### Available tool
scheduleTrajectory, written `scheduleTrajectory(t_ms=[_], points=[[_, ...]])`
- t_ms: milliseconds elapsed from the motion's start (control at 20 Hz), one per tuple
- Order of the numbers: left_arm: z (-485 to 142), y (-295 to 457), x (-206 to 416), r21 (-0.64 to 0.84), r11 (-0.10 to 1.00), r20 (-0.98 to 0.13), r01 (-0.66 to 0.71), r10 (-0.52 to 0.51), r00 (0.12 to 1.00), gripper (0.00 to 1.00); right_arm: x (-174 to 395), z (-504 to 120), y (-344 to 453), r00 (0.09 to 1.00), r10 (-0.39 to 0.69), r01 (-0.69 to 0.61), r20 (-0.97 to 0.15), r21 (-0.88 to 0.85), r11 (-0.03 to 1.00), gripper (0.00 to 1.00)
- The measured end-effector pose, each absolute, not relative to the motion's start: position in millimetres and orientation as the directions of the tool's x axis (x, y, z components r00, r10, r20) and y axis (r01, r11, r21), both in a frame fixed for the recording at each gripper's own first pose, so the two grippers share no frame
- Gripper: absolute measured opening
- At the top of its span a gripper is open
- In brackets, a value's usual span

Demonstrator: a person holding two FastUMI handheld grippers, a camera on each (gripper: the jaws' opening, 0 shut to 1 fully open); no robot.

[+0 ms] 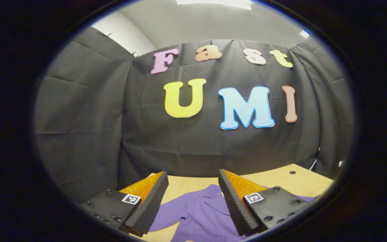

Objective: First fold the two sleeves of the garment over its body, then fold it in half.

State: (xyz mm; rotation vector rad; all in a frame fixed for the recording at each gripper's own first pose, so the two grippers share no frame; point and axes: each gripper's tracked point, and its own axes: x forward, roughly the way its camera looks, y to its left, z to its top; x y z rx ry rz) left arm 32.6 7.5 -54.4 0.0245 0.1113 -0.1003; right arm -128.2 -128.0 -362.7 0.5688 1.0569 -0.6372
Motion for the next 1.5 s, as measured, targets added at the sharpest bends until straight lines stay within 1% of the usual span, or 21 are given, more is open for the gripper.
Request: scheduleTrajectory(t_ms=[50,100,200,250,300,400,600,800,950,1100,1250,1400,1500], points=[[-55,10,32,0.019,0.995,-0.112,0.099,-0.097,0.989,0.94,-130,-372,-121,0.342,-0.189,0.740,-0.921,0.140,0.658,0.25],[-55,12,31,0.019,0.995,-0.111,0.097,-0.095,0.989,0.94,-125,-362,-124,0.348,-0.183,0.747,-0.919,0.154,0.646,0.09],[-56,18,29,0.015,0.996,-0.109,0.088,-0.086,0.990,0.94,-124,-359,-128,0.378,-0.180,0.762,-0.908,0.194,0.618,0.09],[-56,20,28,0.014,0.996,-0.111,0.085,-0.083,0.990,0.94,-122,-359,-131,0.392,-0.181,0.763,-0.902,0.209,0.612,0.03],[-57,22,28,0.016,0.996,-0.110,0.083,-0.080,0.991,0.94,-117,-354,-135,0.414,-0.180,0.757,-0.892,0.228,0.612,0.02],[-56,32,26,0.020,0.997,-0.107,0.072,-0.069,0.992,0.94,-95,-326,-136,0.521,-0.163,0.718,-0.838,0.327,0.614,0.01],[-61,50,26,0.010,0.999,-0.113,0.046,-0.045,0.993,0.94,-52,-249,-137,0.668,-0.186,0.628,-0.721,0.413,0.659,0.01],[-68,74,25,0.002,1.000,-0.122,0.023,-0.023,0.992,0.94,-3,-163,-104,0.815,-0.136,0.462,-0.563,0.491,0.739,0.01],[-75,98,22,-0.005,1.000,-0.131,-0.004,0.003,0.991,0.94,22,-115,-56,0.882,-0.050,0.310,-0.469,0.497,0.810,0.01],[-83,126,19,-0.006,0.999,-0.141,-0.040,0.038,0.989,0.94,31,-86,10,0.905,0.083,0.150,-0.418,0.494,0.857,0.01],[-92,153,13,-0.008,0.997,-0.154,-0.075,0.072,0.985,0.94,27,-90,75,0.882,0.205,-0.007,-0.425,0.424,0.906,0.01],[-98,175,7,-0.005,0.996,-0.166,-0.093,0.091,0.982,0.94,29,-105,128,0.843,0.280,-0.126,-0.460,0.338,0.933,0.01],[-101,189,2,0.005,0.995,-0.171,-0.100,0.099,0.980,0.94,17,-114,163,0.821,0.309,-0.184,-0.480,0.290,0.939,0.01]])
